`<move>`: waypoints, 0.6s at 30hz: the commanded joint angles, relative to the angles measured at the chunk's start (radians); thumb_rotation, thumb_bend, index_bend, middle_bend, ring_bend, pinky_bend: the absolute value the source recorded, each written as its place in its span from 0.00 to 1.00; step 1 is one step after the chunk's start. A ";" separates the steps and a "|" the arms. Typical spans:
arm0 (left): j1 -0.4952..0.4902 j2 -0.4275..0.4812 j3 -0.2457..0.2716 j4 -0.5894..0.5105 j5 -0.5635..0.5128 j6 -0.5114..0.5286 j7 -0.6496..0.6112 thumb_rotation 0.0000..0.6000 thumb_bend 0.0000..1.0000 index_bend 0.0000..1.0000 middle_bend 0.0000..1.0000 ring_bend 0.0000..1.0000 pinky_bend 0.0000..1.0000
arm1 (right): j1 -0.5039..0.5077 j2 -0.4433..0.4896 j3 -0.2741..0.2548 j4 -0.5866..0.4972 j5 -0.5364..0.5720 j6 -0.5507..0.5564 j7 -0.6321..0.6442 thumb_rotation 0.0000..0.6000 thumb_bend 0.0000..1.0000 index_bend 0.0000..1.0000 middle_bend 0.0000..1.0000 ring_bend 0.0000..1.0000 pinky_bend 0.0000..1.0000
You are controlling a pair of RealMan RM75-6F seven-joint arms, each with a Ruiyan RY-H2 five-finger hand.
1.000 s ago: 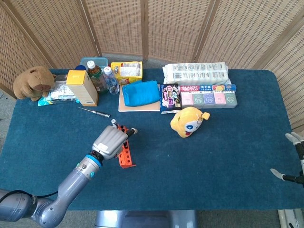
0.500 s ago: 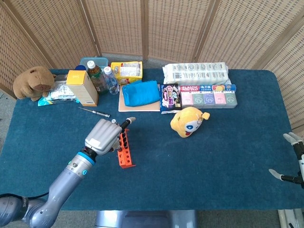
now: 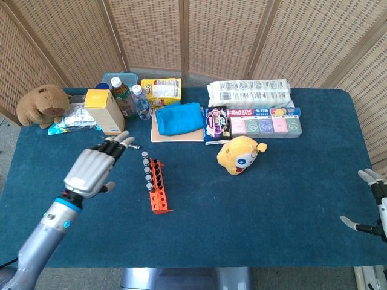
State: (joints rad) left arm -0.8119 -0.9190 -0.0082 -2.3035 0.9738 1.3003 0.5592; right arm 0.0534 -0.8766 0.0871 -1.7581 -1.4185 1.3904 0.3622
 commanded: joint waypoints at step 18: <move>0.652 -0.086 0.282 0.427 0.628 0.477 -0.366 1.00 0.17 0.00 0.01 0.04 0.22 | -0.003 -0.054 0.022 0.010 0.052 0.038 -0.147 1.00 0.00 0.09 0.05 0.01 0.00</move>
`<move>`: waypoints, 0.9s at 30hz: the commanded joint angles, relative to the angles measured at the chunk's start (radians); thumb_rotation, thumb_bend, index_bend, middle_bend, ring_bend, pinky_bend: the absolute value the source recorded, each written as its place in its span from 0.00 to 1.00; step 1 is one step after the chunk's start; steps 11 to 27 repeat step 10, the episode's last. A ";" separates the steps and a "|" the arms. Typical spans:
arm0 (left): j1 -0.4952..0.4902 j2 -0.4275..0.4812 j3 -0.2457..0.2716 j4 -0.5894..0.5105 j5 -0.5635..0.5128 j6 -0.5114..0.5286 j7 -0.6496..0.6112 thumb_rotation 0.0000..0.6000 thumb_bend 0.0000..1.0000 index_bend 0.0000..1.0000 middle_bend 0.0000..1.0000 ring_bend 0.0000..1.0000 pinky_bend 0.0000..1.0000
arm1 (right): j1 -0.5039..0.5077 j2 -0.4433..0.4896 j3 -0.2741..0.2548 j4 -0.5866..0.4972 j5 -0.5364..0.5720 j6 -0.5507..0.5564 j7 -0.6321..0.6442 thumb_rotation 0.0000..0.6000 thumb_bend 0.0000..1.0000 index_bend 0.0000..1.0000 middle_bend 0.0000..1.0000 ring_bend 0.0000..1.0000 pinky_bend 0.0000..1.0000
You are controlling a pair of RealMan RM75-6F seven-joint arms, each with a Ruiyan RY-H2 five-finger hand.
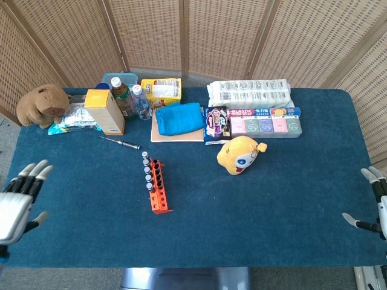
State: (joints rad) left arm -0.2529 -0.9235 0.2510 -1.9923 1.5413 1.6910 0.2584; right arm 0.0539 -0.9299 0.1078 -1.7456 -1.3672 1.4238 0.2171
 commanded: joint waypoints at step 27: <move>0.163 -0.144 -0.017 0.231 0.073 0.105 -0.123 1.00 0.18 0.00 0.01 0.04 0.22 | -0.012 0.001 0.006 -0.001 0.009 0.019 -0.003 1.00 0.00 0.09 0.05 0.01 0.00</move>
